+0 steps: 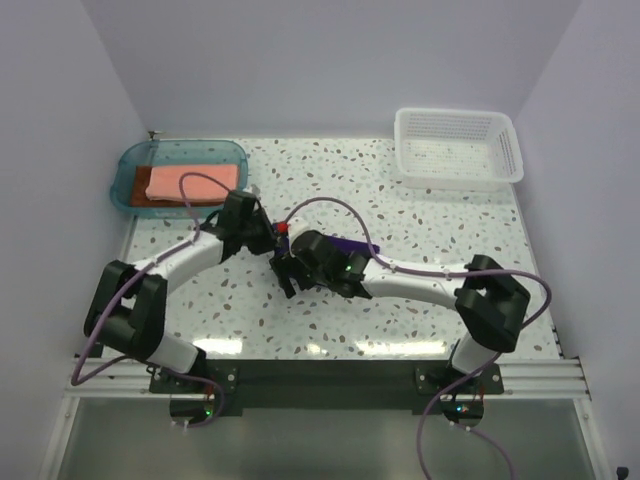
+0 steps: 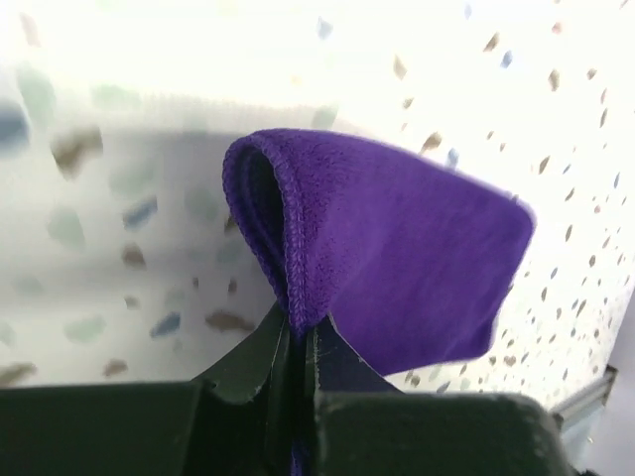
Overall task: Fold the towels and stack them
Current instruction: Neatly place the folded towel into the bin
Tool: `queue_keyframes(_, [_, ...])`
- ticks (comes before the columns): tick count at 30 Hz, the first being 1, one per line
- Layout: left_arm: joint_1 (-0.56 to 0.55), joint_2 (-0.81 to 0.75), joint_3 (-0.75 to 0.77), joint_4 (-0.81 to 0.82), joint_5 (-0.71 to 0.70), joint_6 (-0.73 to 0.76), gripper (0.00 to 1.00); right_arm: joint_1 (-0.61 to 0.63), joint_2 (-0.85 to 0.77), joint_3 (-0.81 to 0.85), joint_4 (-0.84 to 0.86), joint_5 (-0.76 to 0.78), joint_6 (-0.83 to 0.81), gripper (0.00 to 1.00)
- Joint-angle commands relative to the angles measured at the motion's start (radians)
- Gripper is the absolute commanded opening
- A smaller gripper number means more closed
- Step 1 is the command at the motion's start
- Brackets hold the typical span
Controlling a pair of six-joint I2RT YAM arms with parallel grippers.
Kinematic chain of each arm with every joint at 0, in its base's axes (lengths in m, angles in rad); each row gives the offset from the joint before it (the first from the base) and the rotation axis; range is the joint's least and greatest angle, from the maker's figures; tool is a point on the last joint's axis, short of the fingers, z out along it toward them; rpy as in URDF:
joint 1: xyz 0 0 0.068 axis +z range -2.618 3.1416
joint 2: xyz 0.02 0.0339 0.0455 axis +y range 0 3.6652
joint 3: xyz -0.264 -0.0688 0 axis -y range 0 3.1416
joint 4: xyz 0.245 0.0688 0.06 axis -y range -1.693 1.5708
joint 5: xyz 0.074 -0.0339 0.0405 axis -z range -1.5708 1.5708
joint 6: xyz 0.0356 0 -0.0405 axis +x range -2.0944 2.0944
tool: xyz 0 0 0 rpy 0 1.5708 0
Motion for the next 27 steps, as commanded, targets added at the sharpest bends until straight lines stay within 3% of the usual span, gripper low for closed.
queue_keyframes(1, [0.062, 0.034, 0.248, -0.2, -0.102, 0.23, 0.0, -0.012, -0.103, 0.039, -0.087, 0.079, -0.053, 0.89])
queue_keyframes(5, [0.192, 0.097, 0.479, -0.357, -0.151, 0.353, 0.0, -0.019, -0.196, -0.003, -0.179, 0.108, -0.059, 0.98])
queue_keyframes(9, [0.275, 0.176, 0.747, -0.501, -0.265, 0.464, 0.0, -0.026, -0.291, -0.045, -0.256, 0.137, -0.062, 0.99])
queue_keyframes(18, [0.481, 0.423, 1.101, -0.559, -0.242, 0.57, 0.0, -0.052, -0.336, -0.088, -0.318, 0.179, -0.088, 0.99])
queue_keyframes(27, [0.547, 0.523, 1.165, -0.528, -0.263, 0.682, 0.01, -0.076, -0.288, -0.065, -0.347, 0.165, -0.119, 0.99])
